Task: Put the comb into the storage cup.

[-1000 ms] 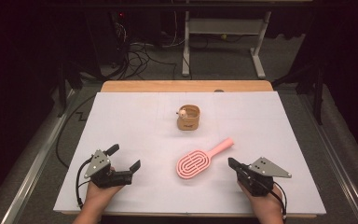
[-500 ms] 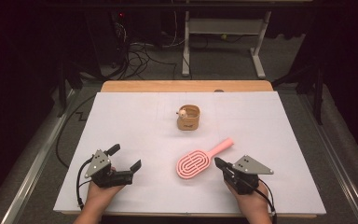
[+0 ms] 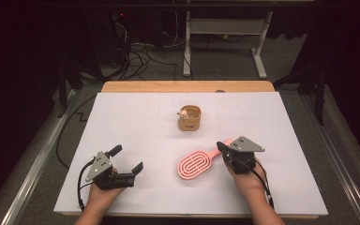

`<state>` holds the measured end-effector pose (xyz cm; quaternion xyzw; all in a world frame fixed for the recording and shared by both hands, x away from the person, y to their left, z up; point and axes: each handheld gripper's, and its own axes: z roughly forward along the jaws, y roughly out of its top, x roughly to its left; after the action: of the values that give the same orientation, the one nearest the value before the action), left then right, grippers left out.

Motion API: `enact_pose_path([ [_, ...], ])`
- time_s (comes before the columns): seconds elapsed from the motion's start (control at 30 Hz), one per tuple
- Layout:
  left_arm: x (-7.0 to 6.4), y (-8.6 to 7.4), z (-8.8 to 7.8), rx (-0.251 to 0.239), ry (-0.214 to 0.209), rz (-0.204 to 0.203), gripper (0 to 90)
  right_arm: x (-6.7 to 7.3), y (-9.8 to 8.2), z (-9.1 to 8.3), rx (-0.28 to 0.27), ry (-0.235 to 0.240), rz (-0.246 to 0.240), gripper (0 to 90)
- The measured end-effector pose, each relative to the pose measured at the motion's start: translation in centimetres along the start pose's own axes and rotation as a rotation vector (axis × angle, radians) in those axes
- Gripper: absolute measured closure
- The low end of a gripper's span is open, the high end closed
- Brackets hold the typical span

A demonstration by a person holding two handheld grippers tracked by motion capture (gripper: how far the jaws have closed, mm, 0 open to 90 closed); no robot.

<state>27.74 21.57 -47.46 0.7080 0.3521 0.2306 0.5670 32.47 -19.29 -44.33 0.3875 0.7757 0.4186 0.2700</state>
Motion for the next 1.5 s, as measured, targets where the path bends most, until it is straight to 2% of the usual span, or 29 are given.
enact_pose_path([
  [0.07,0.0,0.0,0.0,0.000,0.002,0.001,0.0,-1.0,0.6,0.9,0.026,-0.029,-0.002,90.0],
  [0.2,-0.1,0.0,0.1,-0.003,0.002,-0.003,0.0,-1.6,1.1,1.9,0.065,-0.048,-0.007,90.0],
  [0.27,-0.1,0.1,-0.1,-0.012,0.003,0.000,0.0,-2.1,1.5,3.0,0.117,-0.062,-0.002,90.0],
  [0.33,-0.1,0.1,-0.1,-0.017,0.003,-0.004,0.0,-2.2,1.5,3.4,0.134,-0.062,-0.003,90.0],
  [0.37,-0.1,0.1,-0.2,-0.012,0.001,-0.003,0.0,-2.2,1.6,4.1,0.171,-0.070,-0.019,90.0],
  [0.57,-0.3,0.1,-0.1,-0.016,-0.001,-0.003,0.0,-2.7,1.9,4.9,0.223,-0.087,-0.026,90.0],
  [0.63,-0.3,0.2,-0.2,-0.017,0.004,0.007,0.0,-2.8,1.9,5.0,0.231,-0.083,-0.029,90.0],
  [0.8,-0.2,0.2,-0.2,-0.022,0.003,0.002,0.0,-2.9,1.7,5.1,0.257,-0.072,-0.029,90.0],
  [1.13,-0.2,0.3,-0.3,-0.023,0.005,0.002,0.0,-2.8,1.2,4.3,0.279,-0.064,-0.047,90.0],
  [1.33,-0.3,0.2,-0.2,-0.019,-0.001,0.002,0.0,-3.1,0.0,3.0,0.287,-0.060,-0.047,90.0],
  [1.5,-0.3,0.2,-0.3,-0.017,-0.001,0.000,0.0,-2.6,-1.7,1.0,0.275,-0.042,-0.040,90.0],
])
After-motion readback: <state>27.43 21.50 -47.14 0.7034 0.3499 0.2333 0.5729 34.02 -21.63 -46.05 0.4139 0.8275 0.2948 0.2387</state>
